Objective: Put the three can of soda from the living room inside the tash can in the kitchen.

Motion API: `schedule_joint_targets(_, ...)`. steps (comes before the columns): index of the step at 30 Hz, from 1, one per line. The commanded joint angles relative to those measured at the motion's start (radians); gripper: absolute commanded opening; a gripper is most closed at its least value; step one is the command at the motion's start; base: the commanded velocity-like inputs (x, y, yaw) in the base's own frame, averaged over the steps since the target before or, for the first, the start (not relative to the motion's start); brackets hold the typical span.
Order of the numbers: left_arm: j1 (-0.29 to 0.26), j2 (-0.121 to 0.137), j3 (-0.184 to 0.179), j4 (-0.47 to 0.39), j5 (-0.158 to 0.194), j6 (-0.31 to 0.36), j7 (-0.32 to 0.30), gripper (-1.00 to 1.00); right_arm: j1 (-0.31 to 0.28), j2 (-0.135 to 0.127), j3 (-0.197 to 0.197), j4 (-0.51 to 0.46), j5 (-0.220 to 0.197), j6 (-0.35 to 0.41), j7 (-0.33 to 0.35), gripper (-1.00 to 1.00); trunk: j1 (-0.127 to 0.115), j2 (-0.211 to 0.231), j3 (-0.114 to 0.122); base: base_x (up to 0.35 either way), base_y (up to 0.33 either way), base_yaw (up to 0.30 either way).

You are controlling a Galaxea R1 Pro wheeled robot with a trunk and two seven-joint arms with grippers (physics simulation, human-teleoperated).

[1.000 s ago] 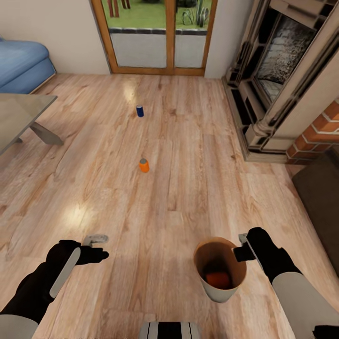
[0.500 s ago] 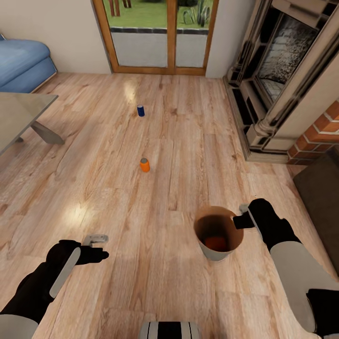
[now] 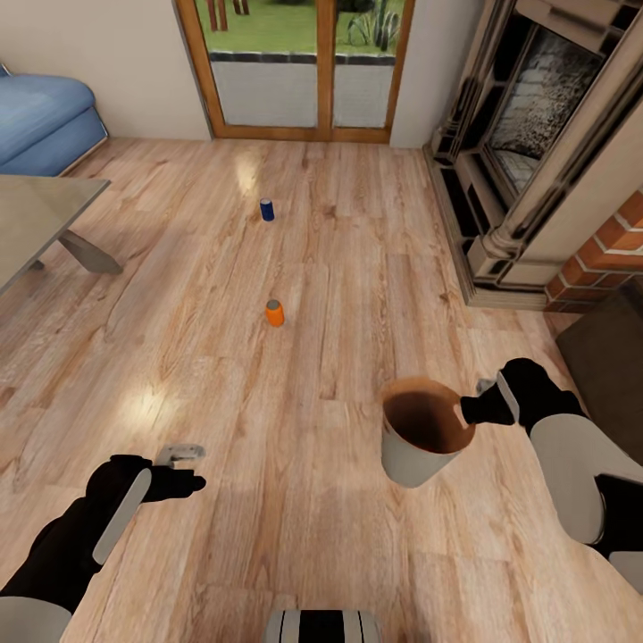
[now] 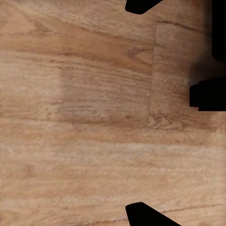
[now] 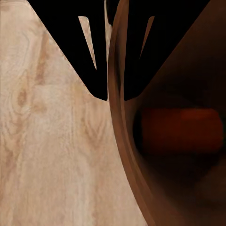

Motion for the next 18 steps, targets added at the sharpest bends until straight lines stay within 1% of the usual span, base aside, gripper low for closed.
schedule_joint_targets(1,0.001,0.000,0.000,0.000,0.000,0.000,0.000,1.00,-0.006,-0.002,-0.005,0.017,0.000,0.000,0.002,-1.00,0.000,0.000,0.000,0.000,0.000,0.000)
schedule_joint_targets(3,0.000,0.000,0.000,-0.001,0.000,0.000,0.000,1.00,-0.010,-0.003,-0.007,0.027,0.013,0.000,0.002,-1.00,0.000,0.000,0.000,0.000,0.000,0.000)
schedule_joint_targets(5,0.000,0.000,0.000,-0.001,0.000,0.000,0.000,1.00,-0.014,-0.004,-0.010,0.033,0.045,0.000,0.002,-1.00,0.000,0.000,0.000,0.000,0.000,0.000)
schedule_joint_targets(6,0.000,0.000,-0.001,-0.001,0.001,0.000,0.000,1.00,-0.015,-0.005,-0.011,0.033,0.068,0.000,0.002,-1.00,0.000,0.000,0.000,0.005,0.000,0.000)
schedule_joint_targets(8,0.000,0.000,-0.001,-0.001,0.001,0.000,-0.001,1.00,-0.016,-0.006,-0.012,0.032,0.093,0.000,0.001,-1.00,0.000,0.000,0.000,0.041,0.008,0.000)
schedule_joint_targets(10,0.000,0.000,0.000,-0.001,0.002,0.000,-0.003,1.00,-0.017,-0.006,-0.012,0.032,0.106,0.000,0.001,-1.00,0.000,0.000,0.000,0.130,0.056,0.000)
schedule_joint_targets(13,0.000,0.001,0.002,0.000,0.002,0.000,-0.005,1.00,-0.017,-0.006,-0.012,0.031,0.115,0.000,0.001,-1.00,0.000,0.000,0.000,0.206,0.113,0.000)
schedule_joint_targets(18,0.000,0.001,0.002,0.001,0.002,0.000,-0.006,1.00,-0.017,-0.006,-0.012,0.032,0.120,0.000,0.001,-1.00,0.000,0.000,0.000,0.257,0.162,0.000)
